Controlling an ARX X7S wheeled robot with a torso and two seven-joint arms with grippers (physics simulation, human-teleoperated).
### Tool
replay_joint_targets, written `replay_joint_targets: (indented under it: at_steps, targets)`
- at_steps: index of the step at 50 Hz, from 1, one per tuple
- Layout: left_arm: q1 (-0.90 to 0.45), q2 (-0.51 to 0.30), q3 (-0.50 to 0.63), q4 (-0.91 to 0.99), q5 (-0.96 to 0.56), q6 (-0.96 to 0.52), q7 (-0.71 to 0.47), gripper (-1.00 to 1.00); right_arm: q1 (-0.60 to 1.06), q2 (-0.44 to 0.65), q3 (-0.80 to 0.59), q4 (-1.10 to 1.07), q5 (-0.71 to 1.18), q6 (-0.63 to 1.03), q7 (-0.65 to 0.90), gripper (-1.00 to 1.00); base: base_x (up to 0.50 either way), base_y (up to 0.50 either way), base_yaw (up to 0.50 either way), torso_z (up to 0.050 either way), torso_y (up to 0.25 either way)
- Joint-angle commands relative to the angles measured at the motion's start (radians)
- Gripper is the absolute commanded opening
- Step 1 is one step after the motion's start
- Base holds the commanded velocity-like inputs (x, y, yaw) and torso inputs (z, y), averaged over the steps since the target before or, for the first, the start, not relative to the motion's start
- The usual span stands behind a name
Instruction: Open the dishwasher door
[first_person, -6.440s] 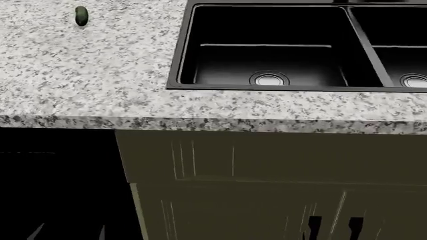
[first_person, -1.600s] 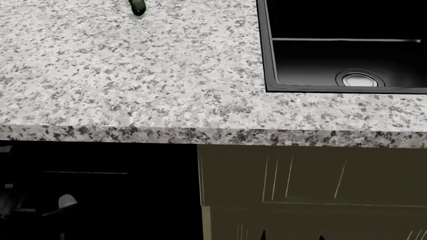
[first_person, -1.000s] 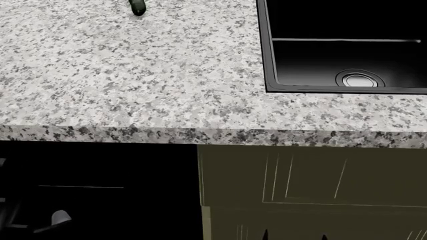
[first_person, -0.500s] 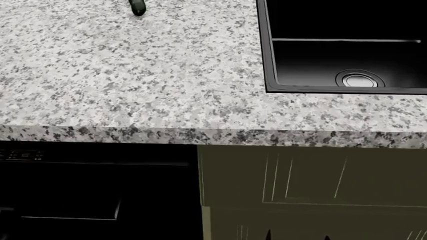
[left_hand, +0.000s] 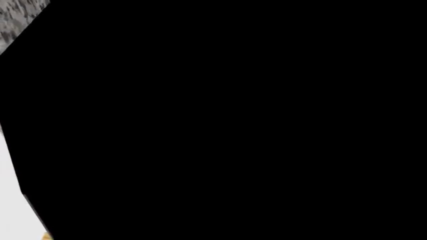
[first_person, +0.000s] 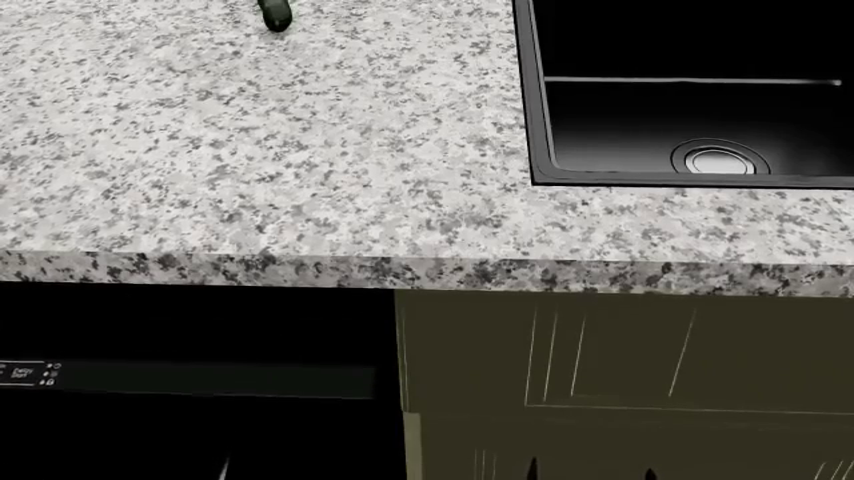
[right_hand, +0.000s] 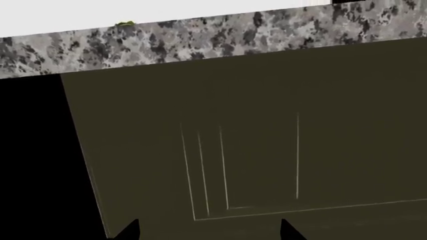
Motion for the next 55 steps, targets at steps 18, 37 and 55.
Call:
replay_joint_targets:
  at_steps: [18, 37, 55]
  targets:
    - [0.226, 0.017, 0.079, 0.087, -0.216, -0.051, -0.031, -1.0, 0.003, 0.014, 0.006, -0.006, 0.011, -0.001, 0.016, 1.0, 0.0, 0.0, 0.0, -0.001, 0.0]
    - [0.359, 0.009, 0.08, 0.161, -0.248, -0.102, -0.027, -1.0, 0.009, 0.016, -0.003, -0.001, 0.014, -0.003, 0.019, 1.0, 0.0, 0.0, 0.0, -0.002, 0.0]
    - [0.471, 0.013, 0.081, 0.216, -0.301, -0.116, -0.031, -1.0, 0.014, 0.027, -0.01, -0.027, 0.018, 0.014, 0.029, 1.0, 0.0, 0.0, 0.0, -0.002, 0.0]
